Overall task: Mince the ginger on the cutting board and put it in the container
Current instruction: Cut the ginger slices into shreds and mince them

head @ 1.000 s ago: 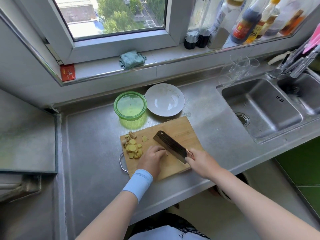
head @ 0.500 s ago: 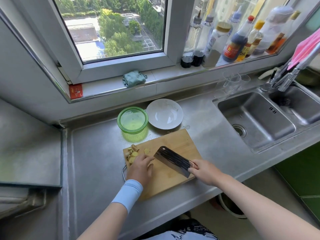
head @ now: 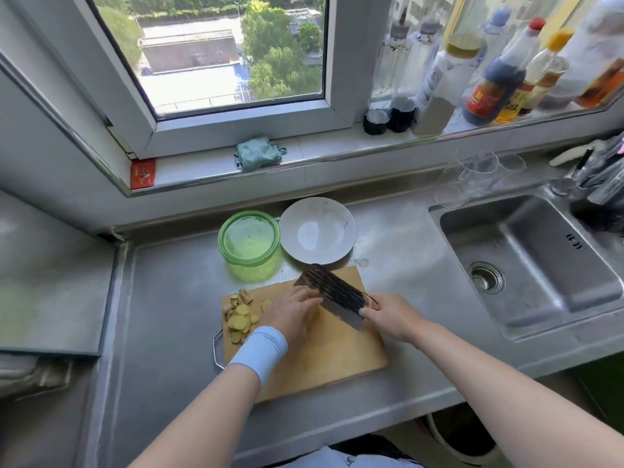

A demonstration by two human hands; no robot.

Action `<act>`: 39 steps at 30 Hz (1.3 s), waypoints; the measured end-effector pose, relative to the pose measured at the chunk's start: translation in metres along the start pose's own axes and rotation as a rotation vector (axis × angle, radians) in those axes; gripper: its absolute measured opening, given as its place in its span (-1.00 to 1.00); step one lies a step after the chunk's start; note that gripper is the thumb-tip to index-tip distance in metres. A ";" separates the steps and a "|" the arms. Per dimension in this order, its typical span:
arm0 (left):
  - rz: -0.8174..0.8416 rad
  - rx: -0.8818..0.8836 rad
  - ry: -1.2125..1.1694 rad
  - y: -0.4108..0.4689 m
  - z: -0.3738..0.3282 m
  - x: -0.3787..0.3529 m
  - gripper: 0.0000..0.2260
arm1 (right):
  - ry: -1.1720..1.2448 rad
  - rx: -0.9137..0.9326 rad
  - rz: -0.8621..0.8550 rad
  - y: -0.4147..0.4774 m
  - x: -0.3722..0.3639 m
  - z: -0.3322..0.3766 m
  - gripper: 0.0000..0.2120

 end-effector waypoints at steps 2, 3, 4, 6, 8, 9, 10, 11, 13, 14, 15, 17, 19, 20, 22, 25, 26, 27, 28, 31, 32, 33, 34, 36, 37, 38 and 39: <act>-0.049 0.013 -0.022 0.009 -0.004 0.004 -0.61 | 0.013 0.015 0.023 0.009 0.003 -0.001 -0.85; -0.088 0.011 -0.034 0.012 -0.006 0.008 -0.62 | 0.001 0.031 0.042 0.011 0.004 0.001 -0.86; -0.149 0.017 -0.050 0.015 -0.006 0.013 -0.64 | -0.018 0.066 0.056 0.013 0.005 0.004 -0.85; -0.317 0.073 -0.091 0.017 -0.001 0.033 -0.68 | -0.075 0.163 0.055 0.010 0.011 0.017 -0.83; -0.483 0.159 -0.120 0.014 0.005 0.061 -0.77 | -0.160 0.290 -0.003 0.001 0.022 0.032 -0.79; -0.561 0.184 -0.131 0.011 0.005 0.078 -0.81 | -0.210 0.351 -0.049 -0.004 0.029 0.040 -0.79; -0.623 0.205 -0.157 0.006 0.006 0.090 -0.83 | -0.249 0.406 -0.093 -0.009 0.035 0.046 -0.79; -0.670 0.219 -0.191 0.000 0.006 0.100 -0.84 | -0.274 0.455 -0.131 -0.014 0.038 0.048 -0.80; -0.737 0.233 -0.230 -0.014 0.009 0.115 -0.83 | -0.276 0.539 -0.180 -0.023 0.041 0.051 -0.76; -0.755 0.235 -0.237 -0.020 0.011 0.119 -0.83 | -0.276 0.586 -0.208 -0.029 0.042 0.054 -0.70; -0.756 0.232 -0.240 -0.024 0.013 0.121 -0.83 | -0.293 0.632 -0.253 -0.034 0.042 0.055 -0.66; -0.702 0.197 -0.222 -0.026 0.014 0.117 -0.82 | -0.317 0.673 -0.340 -0.045 0.041 0.057 -0.67; -0.570 0.104 -0.205 -0.021 0.006 0.100 -0.79 | -0.339 0.690 -0.401 -0.056 0.039 0.061 -0.70; -0.484 0.046 -0.191 -0.018 0.000 0.088 -0.77 | -0.343 0.695 -0.431 -0.061 0.039 0.062 -0.71; -0.316 -0.063 -0.125 -0.014 -0.014 0.061 -0.74 | -0.349 0.683 -0.464 -0.068 0.039 0.066 -0.75; -0.152 -0.152 -0.002 -0.011 -0.021 0.028 -0.68 | -0.396 0.697 -0.500 -0.075 0.039 0.071 -0.83; -0.125 -0.168 0.027 -0.009 -0.020 0.021 -0.66 | -0.402 0.695 -0.499 -0.076 0.038 0.071 -0.85; -0.103 -0.187 0.056 -0.006 -0.019 0.015 -0.64 | -0.400 0.682 -0.499 -0.076 0.038 0.069 -0.86; -0.078 -0.203 0.083 -0.002 -0.015 0.009 -0.63 | -0.393 0.665 -0.504 -0.076 0.039 0.066 -0.86; 0.004 -0.206 0.139 0.013 -0.004 -0.003 -0.56 | -0.391 0.609 -0.509 -0.076 0.040 0.056 -0.82; 0.044 -0.197 0.135 0.016 -0.002 -0.006 -0.50 | -0.398 0.597 -0.505 -0.077 0.040 0.052 -0.82; 0.082 -0.188 0.114 0.018 -0.001 -0.009 -0.42 | -0.396 0.585 -0.496 -0.079 0.041 0.050 -0.82; 0.102 -0.183 0.089 0.020 -0.002 -0.009 -0.35 | -0.389 0.574 -0.492 -0.080 0.041 0.047 -0.81; 0.051 -0.191 0.023 0.020 -0.005 0.000 -0.37 | -0.366 0.541 -0.488 -0.081 0.043 0.041 -0.79; -0.003 -0.214 -0.034 0.016 -0.008 0.007 -0.45 | -0.354 0.523 -0.488 -0.081 0.045 0.038 -0.78; -0.057 -0.258 -0.080 0.011 -0.009 0.011 -0.53 | -0.346 0.513 -0.489 -0.081 0.046 0.036 -0.78; -0.089 -0.303 -0.095 0.004 -0.010 0.012 -0.58 | -0.347 0.513 -0.487 -0.081 0.047 0.036 -0.78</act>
Point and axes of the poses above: each hand's wrist, its own y-axis towards the middle knuckle, its own x-axis out of the back of the hand, z = x × y, the point moved 10 cm from there along y, towards the middle knuckle, and after that the axes turned 13 degrees about -z, right-handed, at the moved point
